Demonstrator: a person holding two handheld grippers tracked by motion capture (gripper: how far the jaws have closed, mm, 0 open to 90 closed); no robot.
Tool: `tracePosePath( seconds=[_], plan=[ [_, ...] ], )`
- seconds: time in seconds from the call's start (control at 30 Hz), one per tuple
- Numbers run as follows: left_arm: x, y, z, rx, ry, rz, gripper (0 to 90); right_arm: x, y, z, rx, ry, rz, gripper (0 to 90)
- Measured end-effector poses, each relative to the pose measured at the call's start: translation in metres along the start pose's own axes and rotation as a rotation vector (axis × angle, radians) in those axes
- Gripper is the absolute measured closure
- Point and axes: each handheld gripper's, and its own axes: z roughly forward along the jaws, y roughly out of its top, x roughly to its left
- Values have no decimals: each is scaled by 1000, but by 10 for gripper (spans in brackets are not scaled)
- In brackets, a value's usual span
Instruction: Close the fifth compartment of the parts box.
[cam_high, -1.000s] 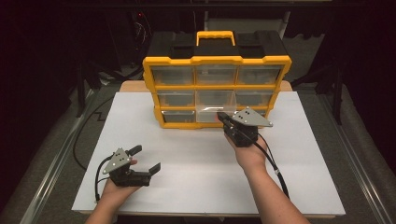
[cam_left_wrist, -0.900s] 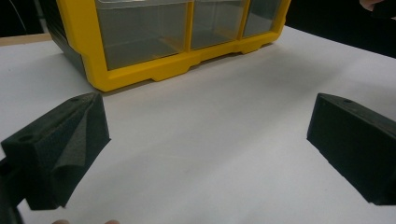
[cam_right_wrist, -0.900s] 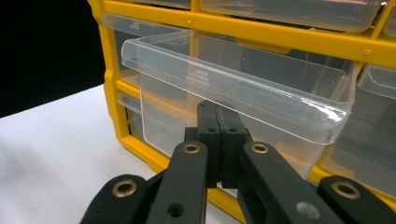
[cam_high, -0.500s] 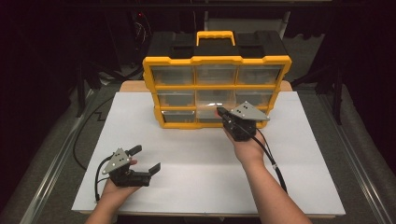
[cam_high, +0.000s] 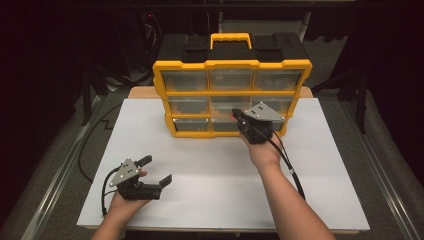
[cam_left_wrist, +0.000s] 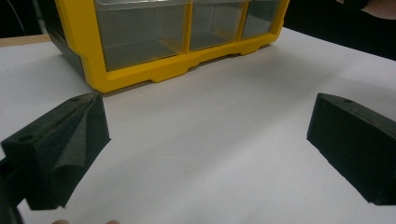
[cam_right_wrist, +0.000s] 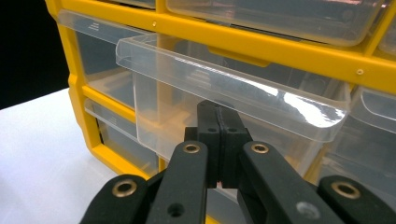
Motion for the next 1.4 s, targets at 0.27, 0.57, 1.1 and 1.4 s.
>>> tracePosePath(
  seconds=[0.27, 0.57, 1.1, 1.4],
  plan=[
    [0, 0, 0, 1, 0, -1, 3, -3, 3, 8, 10, -13, -3, 900],
    [0, 0, 0, 1, 1, -6, 3, -6, 6, 16, 21, -31, -6, 900],
    [0, 0, 1, 9, 0, 2, 3, -10, 11, 29, 48, -46, -3, 900],
    [1, 0, 1, 6, 5, -6, 3, -6, 9, 17, 45, -28, 1, 900]
  ],
)
